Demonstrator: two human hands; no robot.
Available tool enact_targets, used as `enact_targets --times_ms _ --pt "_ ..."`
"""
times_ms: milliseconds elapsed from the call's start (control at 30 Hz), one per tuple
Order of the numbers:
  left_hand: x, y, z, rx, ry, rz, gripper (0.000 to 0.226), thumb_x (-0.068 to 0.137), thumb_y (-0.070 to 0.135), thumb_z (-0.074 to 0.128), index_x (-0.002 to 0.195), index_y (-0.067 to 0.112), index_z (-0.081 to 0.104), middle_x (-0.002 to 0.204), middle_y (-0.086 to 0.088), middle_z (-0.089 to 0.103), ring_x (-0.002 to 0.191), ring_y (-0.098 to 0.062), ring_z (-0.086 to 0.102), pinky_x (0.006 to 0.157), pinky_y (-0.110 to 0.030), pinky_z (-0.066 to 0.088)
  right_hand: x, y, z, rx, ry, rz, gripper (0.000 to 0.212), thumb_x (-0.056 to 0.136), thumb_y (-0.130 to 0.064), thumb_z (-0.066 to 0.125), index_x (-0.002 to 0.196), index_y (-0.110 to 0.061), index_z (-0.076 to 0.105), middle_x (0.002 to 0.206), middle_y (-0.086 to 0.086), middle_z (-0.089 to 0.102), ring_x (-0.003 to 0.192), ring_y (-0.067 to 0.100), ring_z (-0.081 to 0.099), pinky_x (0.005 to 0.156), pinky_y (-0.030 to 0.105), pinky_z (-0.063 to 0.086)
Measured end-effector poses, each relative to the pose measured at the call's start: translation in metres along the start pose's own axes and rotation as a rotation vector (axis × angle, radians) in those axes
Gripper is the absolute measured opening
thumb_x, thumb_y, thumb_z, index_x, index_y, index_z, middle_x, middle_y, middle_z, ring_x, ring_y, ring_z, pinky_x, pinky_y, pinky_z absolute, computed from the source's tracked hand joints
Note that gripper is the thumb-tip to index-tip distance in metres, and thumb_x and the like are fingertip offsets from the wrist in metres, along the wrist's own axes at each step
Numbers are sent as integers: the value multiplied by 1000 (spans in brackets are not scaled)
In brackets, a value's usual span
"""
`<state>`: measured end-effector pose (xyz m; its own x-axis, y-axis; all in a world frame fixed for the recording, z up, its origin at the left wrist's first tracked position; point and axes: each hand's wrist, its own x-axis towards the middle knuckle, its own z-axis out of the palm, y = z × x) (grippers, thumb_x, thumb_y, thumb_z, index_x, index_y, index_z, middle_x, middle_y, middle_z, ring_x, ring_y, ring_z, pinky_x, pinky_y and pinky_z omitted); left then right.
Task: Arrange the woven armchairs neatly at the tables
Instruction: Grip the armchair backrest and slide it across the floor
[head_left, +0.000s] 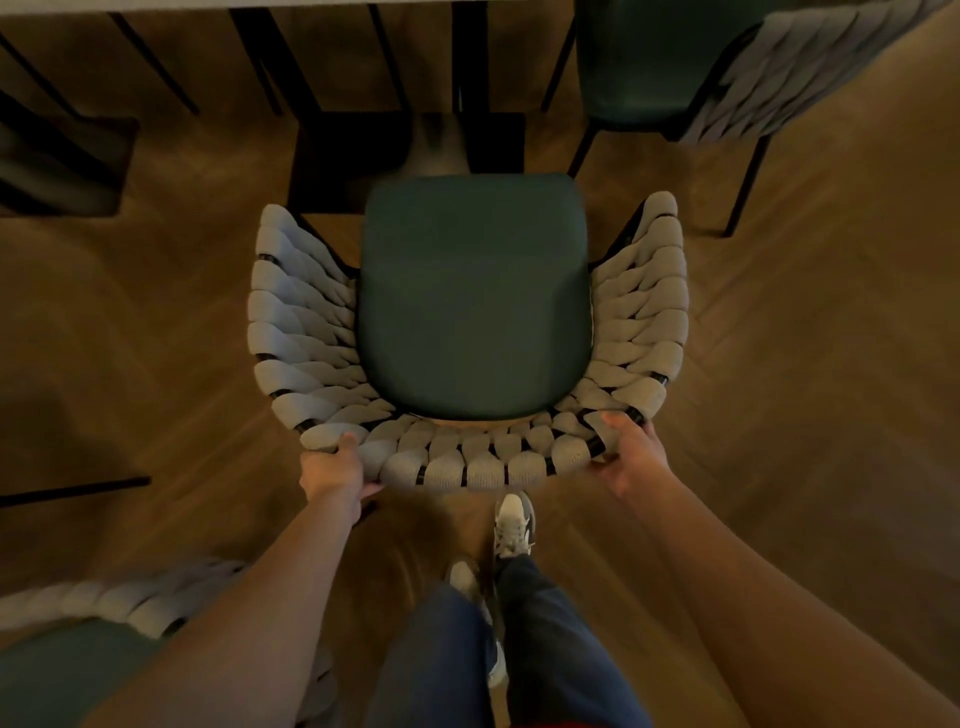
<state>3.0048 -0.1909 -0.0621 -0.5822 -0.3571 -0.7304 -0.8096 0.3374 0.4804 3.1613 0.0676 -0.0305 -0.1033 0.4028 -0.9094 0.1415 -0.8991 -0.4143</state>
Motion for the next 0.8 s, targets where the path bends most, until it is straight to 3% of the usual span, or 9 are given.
enact_targets --times_ms 100,167,300,500,667,800 --pt "14 24 8 -11 -4 -6 49 99 27 58 143 17 39 142 -19 49 121 -43 56 72 -44 61 10 -12 22 -9 -10 -4 51 96 -4 57 141 -24 46 112 7 61 93 28 60 94 59 49" --pt "24 38 11 0 -9 -2 50 98 28 60 143 17 39 141 -19 49 121 -42 56 71 -43 61 17 -19 34 -10 -10 2 49 96 -4 58 139 -24 47 111 6 61 88 26 61 88 57 50" --pt "43 62 17 12 -37 1 51 97 31 61 142 18 41 139 -16 52 115 -40 61 50 -32 58 27 -33 59 26 -25 17 43 95 -5 60 130 -27 51 117 8 60 92 27 62 74 53 51" --pt "68 101 26 7 -113 15 52 97 29 61 144 19 39 137 -15 53 116 -38 61 57 -37 60 34 -48 91 32 6 5 52 95 -5 60 141 -24 46 106 7 59 88 27 61 79 55 51" --pt "86 128 29 56 -84 53 61 92 37 67 143 18 39 139 -13 54 119 -38 58 84 -54 58 40 -51 105 47 6 -9 54 95 -6 59 144 -22 43 124 11 59 90 27 62 75 53 51" --pt "89 135 27 34 -108 41 58 95 30 64 146 18 38 141 -16 50 122 -40 56 71 -48 62 37 -46 111 47 -11 -1 53 96 -6 57 145 -22 41 118 9 59 91 26 63 74 51 52"
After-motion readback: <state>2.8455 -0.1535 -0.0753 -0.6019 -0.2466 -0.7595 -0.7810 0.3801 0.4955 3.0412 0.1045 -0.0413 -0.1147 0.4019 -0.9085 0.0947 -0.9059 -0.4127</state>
